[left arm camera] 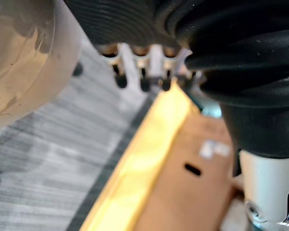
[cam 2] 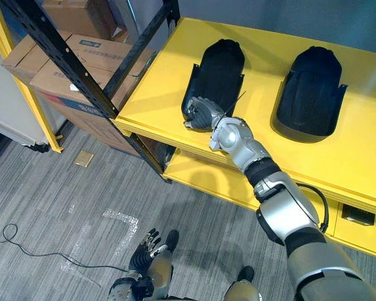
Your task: Walk over and take plastic housings, then place them on the shelf
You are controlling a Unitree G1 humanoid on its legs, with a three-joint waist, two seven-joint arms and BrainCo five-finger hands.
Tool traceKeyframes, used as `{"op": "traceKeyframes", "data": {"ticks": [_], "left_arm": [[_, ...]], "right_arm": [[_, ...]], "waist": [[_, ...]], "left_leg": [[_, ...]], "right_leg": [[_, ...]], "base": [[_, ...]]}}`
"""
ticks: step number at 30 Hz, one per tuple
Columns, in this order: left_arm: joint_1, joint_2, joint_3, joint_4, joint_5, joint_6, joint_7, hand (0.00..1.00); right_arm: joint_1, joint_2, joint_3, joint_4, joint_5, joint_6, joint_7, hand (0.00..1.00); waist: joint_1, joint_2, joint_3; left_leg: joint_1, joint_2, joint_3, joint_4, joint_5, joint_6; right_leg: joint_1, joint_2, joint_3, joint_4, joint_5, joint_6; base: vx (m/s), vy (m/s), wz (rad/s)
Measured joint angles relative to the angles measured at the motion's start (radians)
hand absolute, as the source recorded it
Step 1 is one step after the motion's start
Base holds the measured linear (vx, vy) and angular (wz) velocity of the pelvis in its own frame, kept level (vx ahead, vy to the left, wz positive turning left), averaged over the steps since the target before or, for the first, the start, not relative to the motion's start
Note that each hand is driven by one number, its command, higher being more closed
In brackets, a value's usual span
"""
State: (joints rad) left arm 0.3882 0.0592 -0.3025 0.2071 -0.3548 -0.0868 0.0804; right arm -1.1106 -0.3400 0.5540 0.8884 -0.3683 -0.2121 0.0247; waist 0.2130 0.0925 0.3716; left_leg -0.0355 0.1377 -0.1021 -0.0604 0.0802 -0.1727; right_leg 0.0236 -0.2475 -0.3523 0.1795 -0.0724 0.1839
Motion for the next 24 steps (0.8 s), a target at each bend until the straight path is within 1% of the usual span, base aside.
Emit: {"op": "traceKeyframes", "data": {"ticks": [2,6,8,9,11,15,19,22,23,24], "left_arm": [[0.0,0.0,-0.002,-0.001,0.0,0.0,0.004,0.0],[0.0,0.0,-0.007,-0.004,-0.002,0.002,0.007,0.0],[-0.001,0.001,-0.014,-0.011,-0.002,0.002,0.007,0.0],[-0.003,0.0,-0.017,-0.018,-0.002,0.003,0.007,0.0],[-0.003,0.0,-0.018,-0.023,-0.002,0.003,0.007,0.0],[-0.003,0.0,-0.025,-0.028,-0.004,0.004,0.007,0.0],[-0.004,0.001,-0.025,-0.029,-0.024,0.004,0.006,0.0],[-0.004,0.001,-0.026,-0.029,-0.024,0.003,0.006,0.0],[-0.004,0.001,-0.026,-0.029,-0.024,0.003,0.006,0.0],[-0.004,0.001,-0.026,-0.029,-0.024,0.003,0.006,0.0]], "right_arm": [[-0.005,-0.002,0.001,0.0,-0.002,-0.016,0.0,1.0],[-0.011,-0.011,0.019,0.001,-0.002,-0.027,0.0,1.0],[-0.027,-0.017,0.025,0.002,-0.002,-0.03,0.0,1.0],[-0.044,-0.021,0.035,0.003,-0.002,-0.035,0.0,0.0],[-0.053,-0.025,0.042,0.003,-0.002,-0.042,0.0,0.0],[-0.076,-0.028,0.048,0.023,-0.003,-0.094,-0.001,0.0],[-0.088,-0.027,0.06,0.023,-0.011,-0.121,-0.014,0.0],[-0.093,-0.026,0.059,0.023,-0.079,-0.156,-0.115,0.0],[-0.095,-0.025,0.054,0.021,-0.131,-0.188,-0.188,0.0],[-0.096,-0.025,0.053,0.021,-0.163,-0.206,-0.222,0.0]], "waist": [[0.001,0.0,0.0],[0.001,0.004,0.003],[0.001,0.01,0.014],[0.002,0.013,0.023],[0.003,0.014,0.029],[0.007,0.015,0.031],[0.009,0.015,0.031],[0.011,0.015,0.031],[0.012,0.015,0.031],[0.012,0.015,0.031]], "left_leg": [[0.0,0.001,0.001,0.0,0.0,0.0],[-0.001,0.001,0.001,0.0,0.0,-0.001],[-0.001,0.004,0.001,0.0,0.001,-0.001],[-0.002,0.007,0.001,0.0,0.002,-0.004],[-0.002,0.008,0.001,0.0,0.002,-0.004],[-0.005,0.008,0.001,0.0,0.002,-0.004],[-0.007,0.011,0.001,0.0,0.003,-0.004],[-0.007,0.013,0.001,0.0,0.003,-0.006],[-0.007,0.014,0.002,0.0,0.004,-0.006],[-0.007,0.014,0.002,0.0,0.004,-0.006]], "right_leg": [[-0.002,0.0,0.001,0.001,-0.001,-0.001],[-0.004,0.001,0.001,0.003,-0.001,-0.001],[-0.004,0.003,0.001,0.004,-0.001,-0.001],[-0.005,0.005,0.001,0.004,-0.001,-0.001],[-0.006,0.006,0.001,0.005,-0.001,-0.002],[-0.009,0.007,0.001,0.004,-0.001,-0.003],[-0.008,0.011,0.001,0.0,-0.001,-0.003],[-0.008,0.013,0.001,-0.002,-0.001,-0.003],[-0.008,0.015,0.001,-0.003,-0.001,-0.003],[-0.008,0.015,0.001,-0.003,-0.001,-0.003]], "base": [[0.0,0.0,0.0],[0.0,0.0,0.0],[0.0,0.0,0.0],[0.0,0.0,0.0],[0.0,0.0,0.0],[0.0,0.0,0.0],[0.0,0.0,0.0],[0.0,0.0,0.0],[0.0,0.0,0.0],[0.0,0.0,0.0]]}}
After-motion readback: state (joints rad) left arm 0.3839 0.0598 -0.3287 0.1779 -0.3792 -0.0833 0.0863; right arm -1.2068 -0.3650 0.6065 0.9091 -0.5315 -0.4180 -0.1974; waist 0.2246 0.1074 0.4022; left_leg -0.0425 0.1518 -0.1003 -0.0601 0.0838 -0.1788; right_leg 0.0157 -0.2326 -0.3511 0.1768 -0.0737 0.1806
